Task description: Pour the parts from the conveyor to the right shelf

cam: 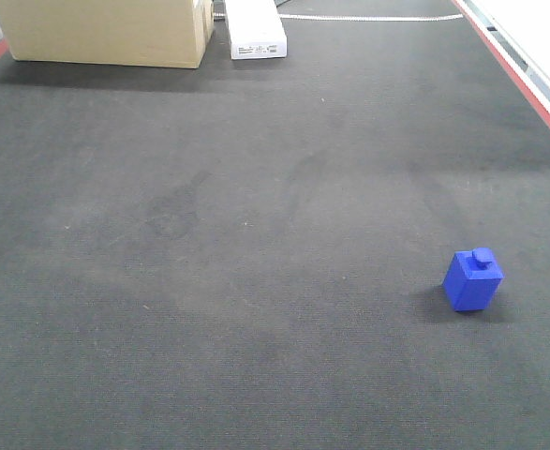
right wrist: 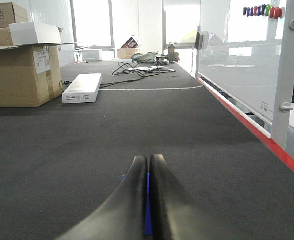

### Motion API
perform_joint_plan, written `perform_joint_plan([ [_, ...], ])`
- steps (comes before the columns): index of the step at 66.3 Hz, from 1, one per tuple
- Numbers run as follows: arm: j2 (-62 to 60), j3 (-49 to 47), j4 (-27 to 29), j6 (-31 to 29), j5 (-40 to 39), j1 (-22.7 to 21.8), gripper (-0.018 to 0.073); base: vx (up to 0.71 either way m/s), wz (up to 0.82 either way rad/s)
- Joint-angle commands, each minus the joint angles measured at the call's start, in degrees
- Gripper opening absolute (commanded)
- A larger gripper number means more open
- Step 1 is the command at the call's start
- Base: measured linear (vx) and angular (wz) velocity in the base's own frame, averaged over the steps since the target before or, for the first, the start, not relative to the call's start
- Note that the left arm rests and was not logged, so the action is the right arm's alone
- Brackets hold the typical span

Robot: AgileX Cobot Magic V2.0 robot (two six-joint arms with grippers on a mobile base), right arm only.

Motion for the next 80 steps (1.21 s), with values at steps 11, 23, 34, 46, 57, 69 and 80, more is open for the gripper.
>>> perform_joint_plan([
  [11, -0.36, 0.74, -0.33, -0.05, -9.25, -0.06, -0.0008, 0.0, 0.0],
  [23, 0.17, -3.57, -0.75, -0.45, -12.45, -0.06, -0.0008, 0.0, 0.0],
  [34, 6.96, -9.99, -0.75, -0.45, -8.72, -0.06, -0.0008, 0.0, 0.0],
  [46, 18.07, -18.32, -2.22, -0.44, -0.74, -0.06, -0.0008, 0.0, 0.0],
  [57, 24.87, -21.24, -1.05, 0.01, 4.58, -0.06, -0.0008, 0.0, 0.0],
  [69, 26.71, -21.1, -0.11, -0.05, 3.06, -0.06, -0.0008, 0.0, 0.0],
  [80, 26.71, -21.1, -0.21, -0.05, 4.18, -0.06, -0.0007, 0.0, 0.0],
])
